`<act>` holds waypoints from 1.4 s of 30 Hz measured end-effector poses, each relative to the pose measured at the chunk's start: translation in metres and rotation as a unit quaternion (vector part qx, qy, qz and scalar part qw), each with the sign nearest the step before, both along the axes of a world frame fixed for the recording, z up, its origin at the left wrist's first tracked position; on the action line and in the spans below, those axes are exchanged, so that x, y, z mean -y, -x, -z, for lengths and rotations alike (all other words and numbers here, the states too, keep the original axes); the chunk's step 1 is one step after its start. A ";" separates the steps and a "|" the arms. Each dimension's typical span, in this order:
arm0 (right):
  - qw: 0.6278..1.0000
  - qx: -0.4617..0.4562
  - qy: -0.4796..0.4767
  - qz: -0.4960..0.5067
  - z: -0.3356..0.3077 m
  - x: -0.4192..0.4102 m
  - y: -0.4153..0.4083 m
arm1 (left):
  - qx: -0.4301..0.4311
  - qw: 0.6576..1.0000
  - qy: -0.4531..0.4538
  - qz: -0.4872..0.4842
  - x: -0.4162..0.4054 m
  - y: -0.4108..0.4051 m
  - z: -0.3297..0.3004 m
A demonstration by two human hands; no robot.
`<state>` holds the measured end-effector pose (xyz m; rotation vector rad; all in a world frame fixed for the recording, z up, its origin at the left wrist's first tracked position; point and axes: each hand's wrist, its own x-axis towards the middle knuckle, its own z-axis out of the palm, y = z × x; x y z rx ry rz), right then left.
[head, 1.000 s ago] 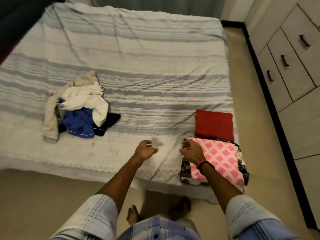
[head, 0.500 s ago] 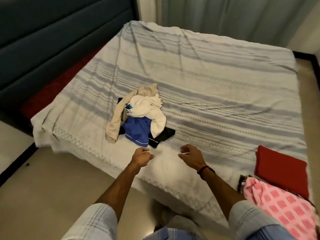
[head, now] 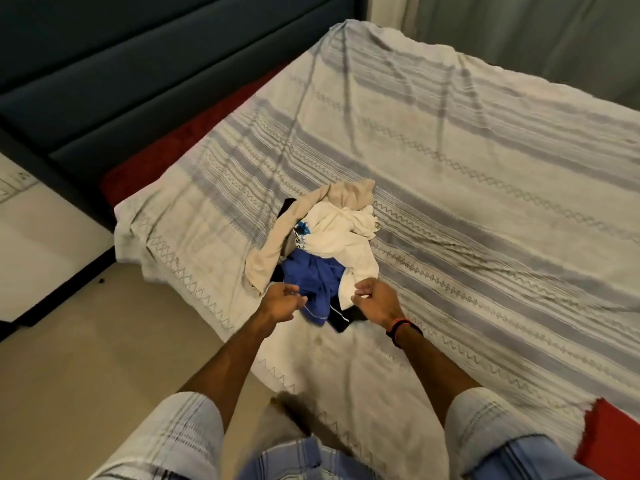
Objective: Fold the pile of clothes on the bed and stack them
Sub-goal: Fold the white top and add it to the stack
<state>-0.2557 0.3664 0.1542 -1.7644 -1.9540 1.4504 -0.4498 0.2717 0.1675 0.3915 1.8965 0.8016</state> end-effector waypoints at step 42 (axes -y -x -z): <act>0.995 0.052 -0.073 -0.051 0.005 -0.175 0.133 | 0.100 0.990 0.020 0.099 -0.177 0.076 0.031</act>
